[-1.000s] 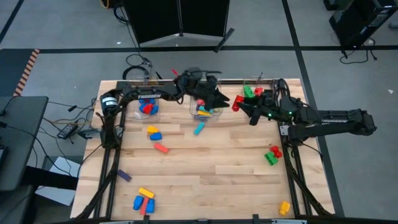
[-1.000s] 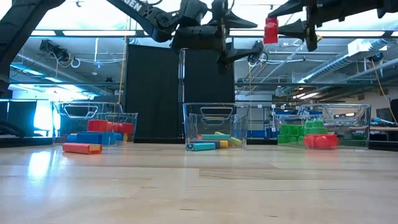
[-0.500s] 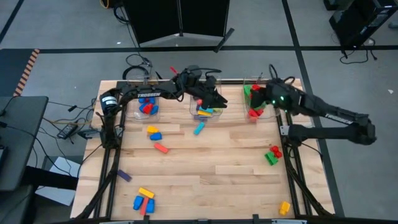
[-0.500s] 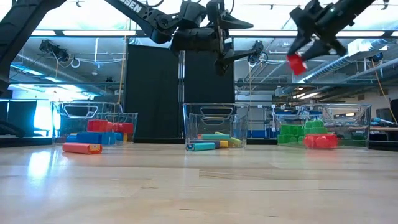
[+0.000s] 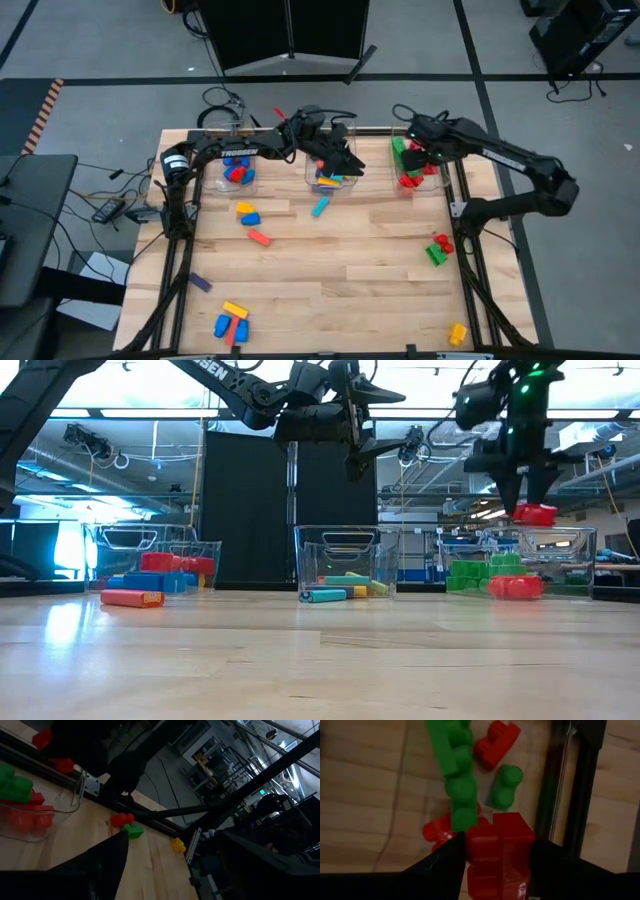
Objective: Sort blocks by size
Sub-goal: Put the red 2 stud game piece into the right transparent bin
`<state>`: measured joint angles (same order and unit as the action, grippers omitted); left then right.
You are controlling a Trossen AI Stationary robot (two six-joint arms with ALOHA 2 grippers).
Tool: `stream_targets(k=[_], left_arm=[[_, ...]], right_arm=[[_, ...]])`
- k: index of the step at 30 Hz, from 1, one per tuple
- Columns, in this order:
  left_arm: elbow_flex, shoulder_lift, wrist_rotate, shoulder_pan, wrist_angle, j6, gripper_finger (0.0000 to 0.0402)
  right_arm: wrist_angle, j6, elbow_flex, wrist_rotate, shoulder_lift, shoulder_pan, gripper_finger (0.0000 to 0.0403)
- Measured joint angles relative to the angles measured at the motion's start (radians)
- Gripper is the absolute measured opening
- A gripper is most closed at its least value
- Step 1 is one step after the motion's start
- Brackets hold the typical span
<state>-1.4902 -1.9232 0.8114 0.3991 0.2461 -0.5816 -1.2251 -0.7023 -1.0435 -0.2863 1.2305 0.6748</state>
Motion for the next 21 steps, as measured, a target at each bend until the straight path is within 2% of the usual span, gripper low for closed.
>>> stream_targets(k=[3,9,17,21], left_arm=[[0.000,0.000,0.006,-0.002,-0.003,0.001,0.0315],[0.003,0.000,0.006,-0.009,-0.005,0.001,0.0315],[0.003,0.003,0.004,-0.014,-0.010,0.010,0.0315],[0.004,0.066,-0.109,-0.014,-0.186,0.137,0.0315]], right_arm=[[-0.002,0.021,0.000,0.002,0.051,0.026,0.0201],[-0.016,0.056,0.010,0.071,0.127,0.089,0.0201],[0.110,0.099,0.147,0.129,0.135,0.156,0.0201],[0.168,0.115,0.200,0.143,0.119,0.160,0.0205]])
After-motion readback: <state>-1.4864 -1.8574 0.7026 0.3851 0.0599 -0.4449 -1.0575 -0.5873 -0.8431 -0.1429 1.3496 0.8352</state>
